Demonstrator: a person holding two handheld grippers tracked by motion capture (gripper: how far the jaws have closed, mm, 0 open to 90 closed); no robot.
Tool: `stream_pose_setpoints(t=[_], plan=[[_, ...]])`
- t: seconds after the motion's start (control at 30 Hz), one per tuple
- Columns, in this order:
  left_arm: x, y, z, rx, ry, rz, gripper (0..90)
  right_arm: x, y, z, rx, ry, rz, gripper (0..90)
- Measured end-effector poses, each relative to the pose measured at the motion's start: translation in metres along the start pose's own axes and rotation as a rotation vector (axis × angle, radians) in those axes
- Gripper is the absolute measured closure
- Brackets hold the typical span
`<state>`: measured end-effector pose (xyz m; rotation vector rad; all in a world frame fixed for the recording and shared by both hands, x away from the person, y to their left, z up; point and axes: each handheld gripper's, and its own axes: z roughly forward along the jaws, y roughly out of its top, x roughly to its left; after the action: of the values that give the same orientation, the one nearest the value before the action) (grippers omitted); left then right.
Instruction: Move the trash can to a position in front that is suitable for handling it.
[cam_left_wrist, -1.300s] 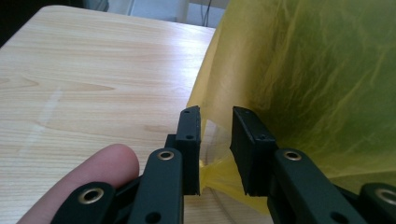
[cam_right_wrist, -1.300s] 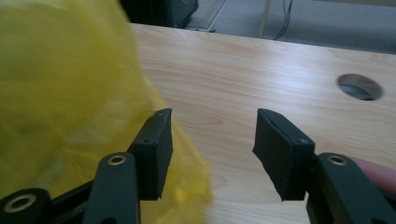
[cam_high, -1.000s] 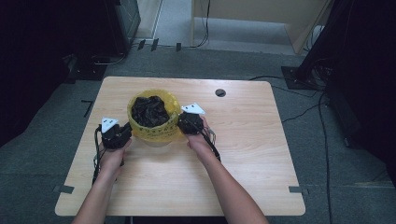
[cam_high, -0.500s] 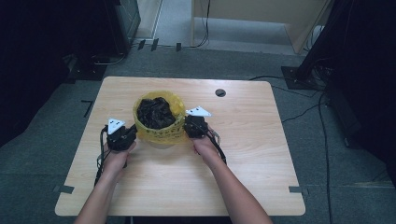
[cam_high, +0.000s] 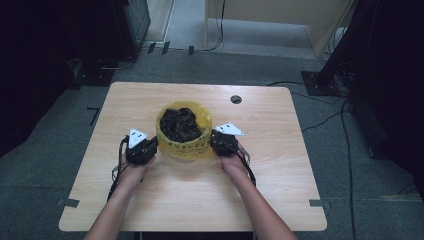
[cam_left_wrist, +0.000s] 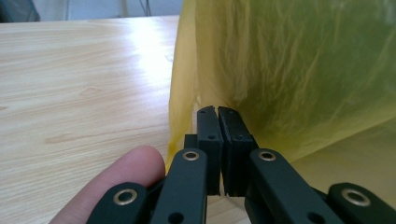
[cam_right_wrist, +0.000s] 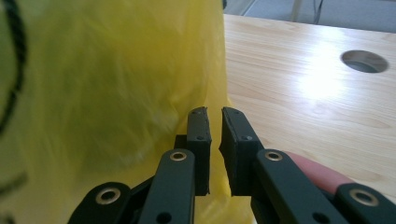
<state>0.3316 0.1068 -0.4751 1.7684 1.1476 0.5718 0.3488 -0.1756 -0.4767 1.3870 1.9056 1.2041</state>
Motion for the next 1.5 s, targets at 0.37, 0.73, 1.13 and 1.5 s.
stream_pose_setpoints(t=[0.37,0.73,1.13,1.5], plan=[[0.028,0.009,0.011,0.070,0.055,-0.107,84.8,-0.023,0.014,-0.004,-0.051,-0.047,0.093,86.6],[-0.003,0.028,0.033,0.111,0.081,-0.036,90.0,-0.008,0.011,0.014,-0.044,0.001,0.122,90.0],[-0.045,0.009,0.009,0.093,0.036,0.016,90.0,-0.024,-0.004,-0.023,-0.013,0.026,0.115,90.0],[-0.086,-0.016,-0.018,0.069,0.045,0.017,90.0,-0.023,-0.033,-0.074,-0.019,0.018,0.077,90.0]])
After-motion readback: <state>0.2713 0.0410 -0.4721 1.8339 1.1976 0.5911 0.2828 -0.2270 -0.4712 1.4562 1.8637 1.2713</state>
